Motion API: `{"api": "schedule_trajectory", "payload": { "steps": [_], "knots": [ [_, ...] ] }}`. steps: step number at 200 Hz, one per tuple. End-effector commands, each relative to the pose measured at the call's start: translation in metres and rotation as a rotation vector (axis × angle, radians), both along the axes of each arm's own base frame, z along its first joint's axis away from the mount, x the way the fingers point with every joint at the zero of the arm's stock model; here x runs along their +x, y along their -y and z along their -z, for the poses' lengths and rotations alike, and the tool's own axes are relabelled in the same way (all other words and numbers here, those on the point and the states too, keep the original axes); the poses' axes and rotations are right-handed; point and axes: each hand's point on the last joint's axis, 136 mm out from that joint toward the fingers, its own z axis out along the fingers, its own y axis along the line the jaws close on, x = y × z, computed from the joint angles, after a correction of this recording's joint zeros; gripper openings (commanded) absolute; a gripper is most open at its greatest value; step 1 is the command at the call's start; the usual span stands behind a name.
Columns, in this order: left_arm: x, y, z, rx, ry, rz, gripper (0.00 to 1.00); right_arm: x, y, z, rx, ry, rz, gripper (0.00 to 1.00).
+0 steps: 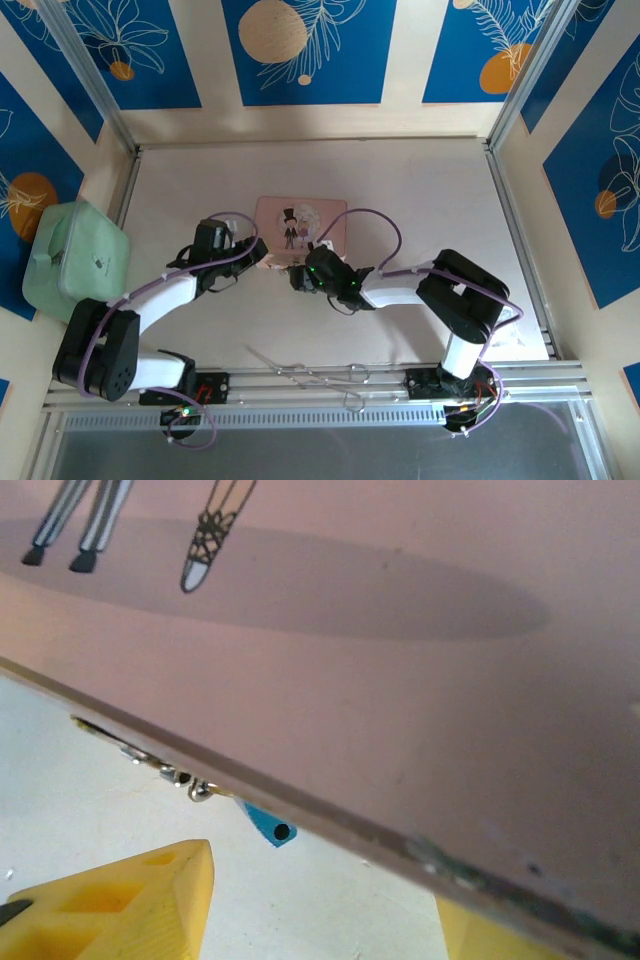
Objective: Unlock the padlock with the key
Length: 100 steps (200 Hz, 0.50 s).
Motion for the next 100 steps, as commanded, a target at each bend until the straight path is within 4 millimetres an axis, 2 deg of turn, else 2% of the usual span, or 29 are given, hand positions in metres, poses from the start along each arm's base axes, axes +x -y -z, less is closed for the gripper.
{"api": "schedule_trajectory", "payload": {
  "steps": [1,28,61,100],
  "knots": [
    [-0.012,0.009,0.002,-0.008,-0.045,0.051,0.58,0.000,-0.018,-0.021,0.135,0.015,-0.042,0.61],
    [-0.011,0.009,0.001,-0.010,-0.039,0.049,0.58,0.002,-0.023,-0.016,0.168,-0.011,-0.042,0.58],
    [-0.013,0.008,0.003,-0.001,-0.043,0.051,0.57,0.007,-0.027,-0.005,0.111,-0.022,-0.034,0.53],
    [-0.014,0.007,0.004,-0.002,-0.046,0.052,0.57,0.007,-0.022,0.008,0.047,-0.045,-0.006,0.52]
  ]
}}
